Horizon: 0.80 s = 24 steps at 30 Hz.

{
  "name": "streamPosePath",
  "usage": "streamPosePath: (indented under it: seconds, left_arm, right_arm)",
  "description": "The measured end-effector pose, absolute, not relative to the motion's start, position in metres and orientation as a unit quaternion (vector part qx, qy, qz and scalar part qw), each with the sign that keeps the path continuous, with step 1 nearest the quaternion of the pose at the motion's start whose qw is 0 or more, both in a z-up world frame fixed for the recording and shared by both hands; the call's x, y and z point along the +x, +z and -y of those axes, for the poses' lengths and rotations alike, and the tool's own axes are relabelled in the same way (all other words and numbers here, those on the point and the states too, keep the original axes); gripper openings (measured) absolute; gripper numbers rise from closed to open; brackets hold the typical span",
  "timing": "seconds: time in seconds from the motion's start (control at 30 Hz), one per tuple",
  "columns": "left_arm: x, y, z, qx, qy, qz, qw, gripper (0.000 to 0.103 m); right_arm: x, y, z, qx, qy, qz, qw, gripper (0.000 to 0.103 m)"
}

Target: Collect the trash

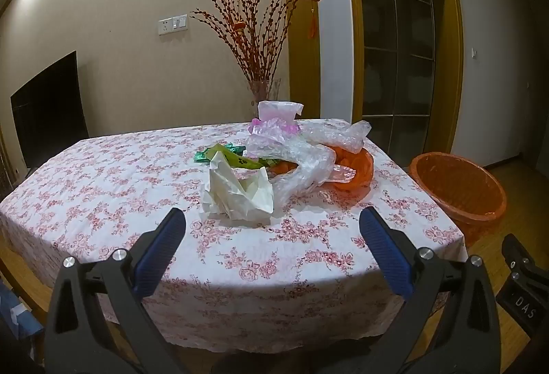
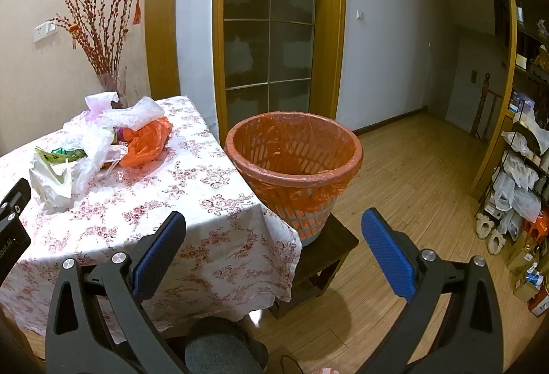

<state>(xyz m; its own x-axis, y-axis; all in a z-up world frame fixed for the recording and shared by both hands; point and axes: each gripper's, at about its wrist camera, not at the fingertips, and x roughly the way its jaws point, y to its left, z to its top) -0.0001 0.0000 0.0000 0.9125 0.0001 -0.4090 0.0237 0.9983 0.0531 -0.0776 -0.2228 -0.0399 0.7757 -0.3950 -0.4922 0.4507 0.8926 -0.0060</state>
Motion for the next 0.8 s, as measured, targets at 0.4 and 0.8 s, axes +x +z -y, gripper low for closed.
streamPosePath:
  seconds: [0.4,0.8]
  left_arm:
    - [0.0002,0.0000,-0.0001,0.027,-0.006,-0.210,0.977,0.099]
    - [-0.0001,0.0000,-0.0001,0.027,-0.006,-0.209,0.978,0.099]
  right_arm:
    - [-0.0781,-0.0388,0.2230,0.056,-0.225,-0.248,0.941,0.101]
    - [-0.0786,-0.0372,0.2245,0.057,-0.225,-0.247,0.941,0.101]
